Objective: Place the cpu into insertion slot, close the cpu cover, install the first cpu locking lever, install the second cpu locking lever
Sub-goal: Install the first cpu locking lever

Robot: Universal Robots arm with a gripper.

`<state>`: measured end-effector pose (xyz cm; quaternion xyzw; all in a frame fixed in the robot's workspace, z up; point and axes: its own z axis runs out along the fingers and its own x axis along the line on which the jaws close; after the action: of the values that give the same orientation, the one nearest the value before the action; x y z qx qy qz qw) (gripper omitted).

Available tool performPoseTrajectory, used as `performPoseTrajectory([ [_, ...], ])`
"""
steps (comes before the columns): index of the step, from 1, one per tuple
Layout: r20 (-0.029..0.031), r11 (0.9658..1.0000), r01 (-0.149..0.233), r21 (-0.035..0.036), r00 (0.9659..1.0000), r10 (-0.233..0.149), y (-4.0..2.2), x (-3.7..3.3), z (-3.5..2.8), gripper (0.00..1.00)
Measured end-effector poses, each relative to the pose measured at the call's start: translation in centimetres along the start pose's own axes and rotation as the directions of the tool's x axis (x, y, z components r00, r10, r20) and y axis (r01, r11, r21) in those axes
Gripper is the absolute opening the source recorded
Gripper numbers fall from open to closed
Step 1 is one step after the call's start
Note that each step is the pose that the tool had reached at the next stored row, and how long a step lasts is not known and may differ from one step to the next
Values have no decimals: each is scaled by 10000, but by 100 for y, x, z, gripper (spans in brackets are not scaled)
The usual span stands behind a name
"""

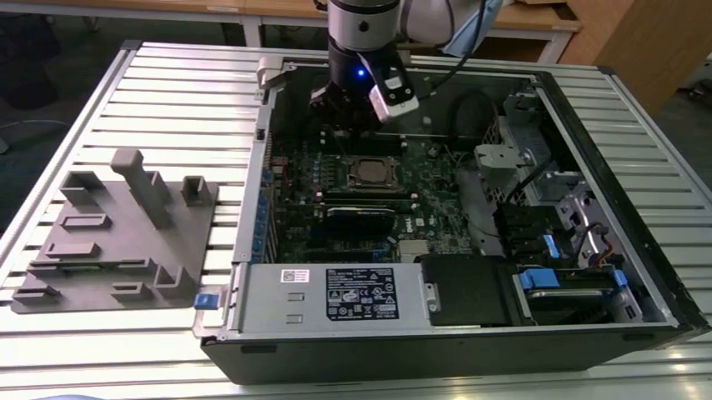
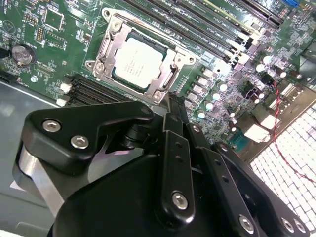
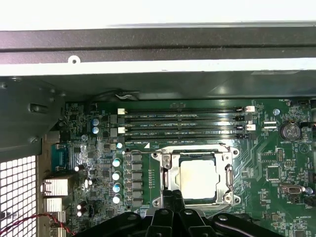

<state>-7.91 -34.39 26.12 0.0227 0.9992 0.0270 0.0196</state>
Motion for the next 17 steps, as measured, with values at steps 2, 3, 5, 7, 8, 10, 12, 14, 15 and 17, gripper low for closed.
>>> performPoseTrajectory([
  [2,3,10000,0,-4,10000,0,0,0,0,11],
  [3,2,10000,0,-3,10000,0,0,0,-1,11],
  [5,1,10000,1,-1,10000,-1,0,0,-3,11],
  [7,-1,10000,0,1,10000,0,-1,20,-4,11],
  [8,-1,10000,0,1,10000,0,-2,39,-4,11],
  [10,3,10000,1,0,10000,-1,-4,94,-5,11],
  [12,6,10000,-1,0,10000,1,-7,155,-6,11],
  [14,8,10000,1,0,10000,-1,-9,202,-6,11],
  [15,8,10000,1,0,10000,-1,-10,223,-6,11],
  [17,13,10000,0,-11,10000,0,-11,255,-8,11],
])
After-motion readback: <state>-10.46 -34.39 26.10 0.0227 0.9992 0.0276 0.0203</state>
